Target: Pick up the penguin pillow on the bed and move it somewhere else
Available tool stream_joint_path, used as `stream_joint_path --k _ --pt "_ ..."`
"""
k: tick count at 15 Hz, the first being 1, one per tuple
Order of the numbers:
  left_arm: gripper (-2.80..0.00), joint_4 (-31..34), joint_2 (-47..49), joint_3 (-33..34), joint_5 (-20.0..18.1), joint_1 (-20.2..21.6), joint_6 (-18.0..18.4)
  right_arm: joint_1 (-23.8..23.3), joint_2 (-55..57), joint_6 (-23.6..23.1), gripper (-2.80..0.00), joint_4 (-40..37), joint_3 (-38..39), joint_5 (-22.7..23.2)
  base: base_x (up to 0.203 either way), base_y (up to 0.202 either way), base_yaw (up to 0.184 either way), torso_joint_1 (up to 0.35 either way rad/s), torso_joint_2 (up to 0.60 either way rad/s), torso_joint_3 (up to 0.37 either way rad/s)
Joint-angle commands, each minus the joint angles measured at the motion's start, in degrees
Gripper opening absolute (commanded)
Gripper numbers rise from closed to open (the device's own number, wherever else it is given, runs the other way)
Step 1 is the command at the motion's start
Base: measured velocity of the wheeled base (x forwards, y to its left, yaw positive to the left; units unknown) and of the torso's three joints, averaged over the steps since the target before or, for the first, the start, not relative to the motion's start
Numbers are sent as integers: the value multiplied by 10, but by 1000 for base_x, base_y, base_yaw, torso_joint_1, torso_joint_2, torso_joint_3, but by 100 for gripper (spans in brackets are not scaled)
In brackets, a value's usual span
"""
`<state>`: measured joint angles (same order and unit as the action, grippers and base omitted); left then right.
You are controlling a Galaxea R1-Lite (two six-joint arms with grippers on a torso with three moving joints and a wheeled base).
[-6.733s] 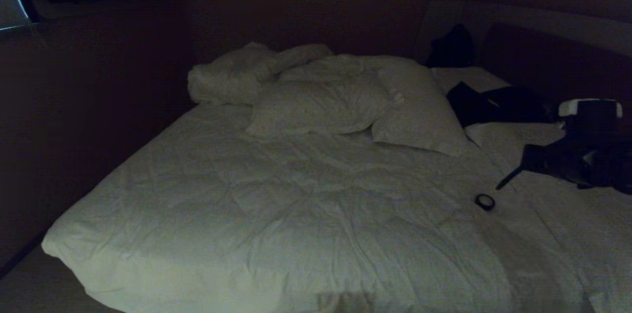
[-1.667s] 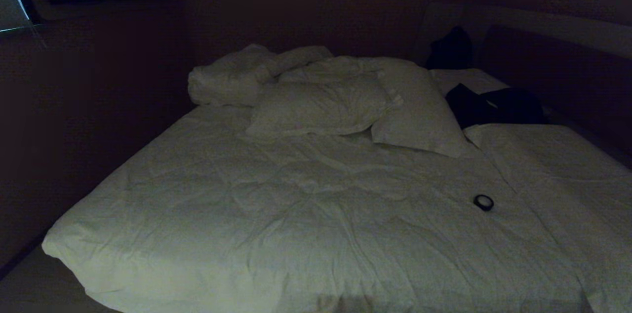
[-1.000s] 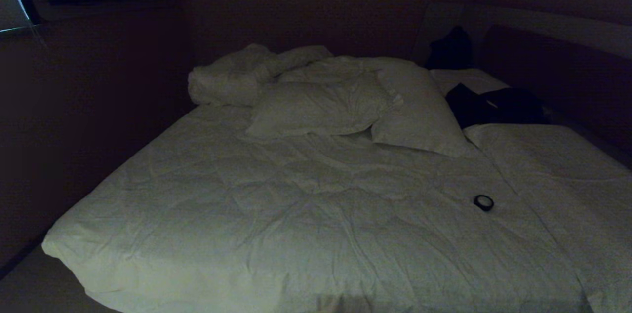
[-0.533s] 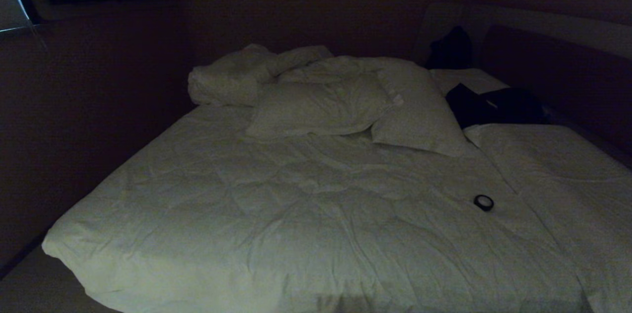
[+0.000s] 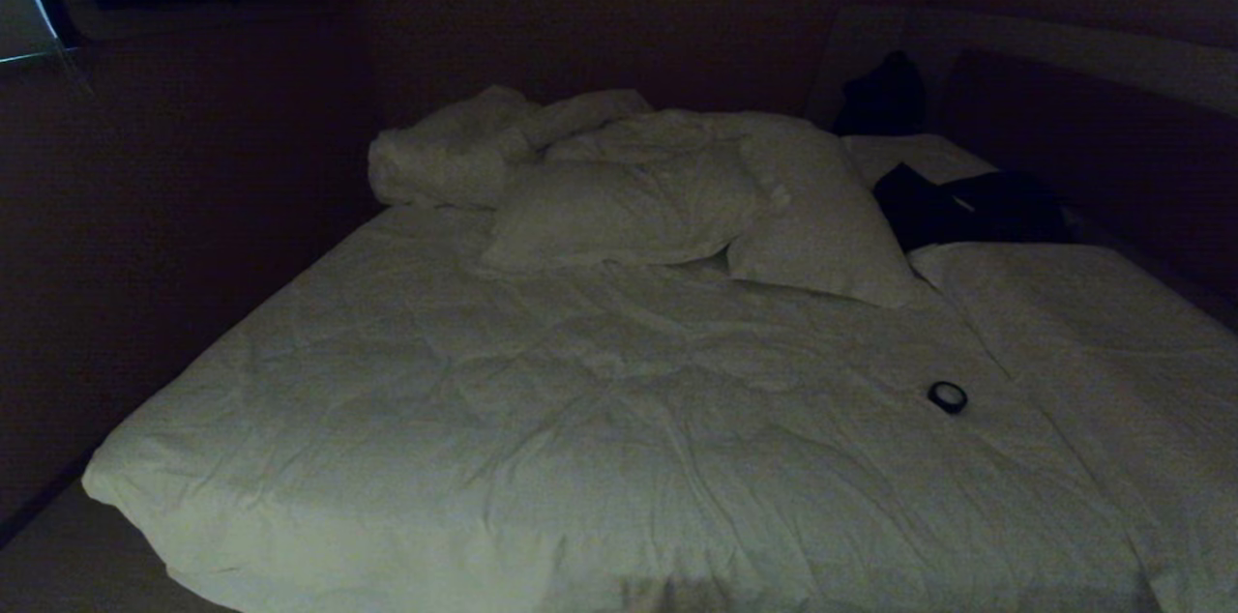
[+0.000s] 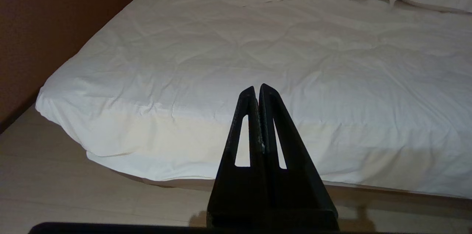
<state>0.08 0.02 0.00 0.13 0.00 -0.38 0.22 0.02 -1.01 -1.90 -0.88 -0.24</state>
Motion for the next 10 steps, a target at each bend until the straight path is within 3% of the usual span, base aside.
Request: stream_joint_path --k 1,10 --pt "-280 0 0 1 0 0 -1 0 1 0 -280 0 0 0 0 0 0 0 0 0" --pt "-280 0 0 1 0 0 0 0 1 0 -280 0 0 0 0 0 0 0 0 0"
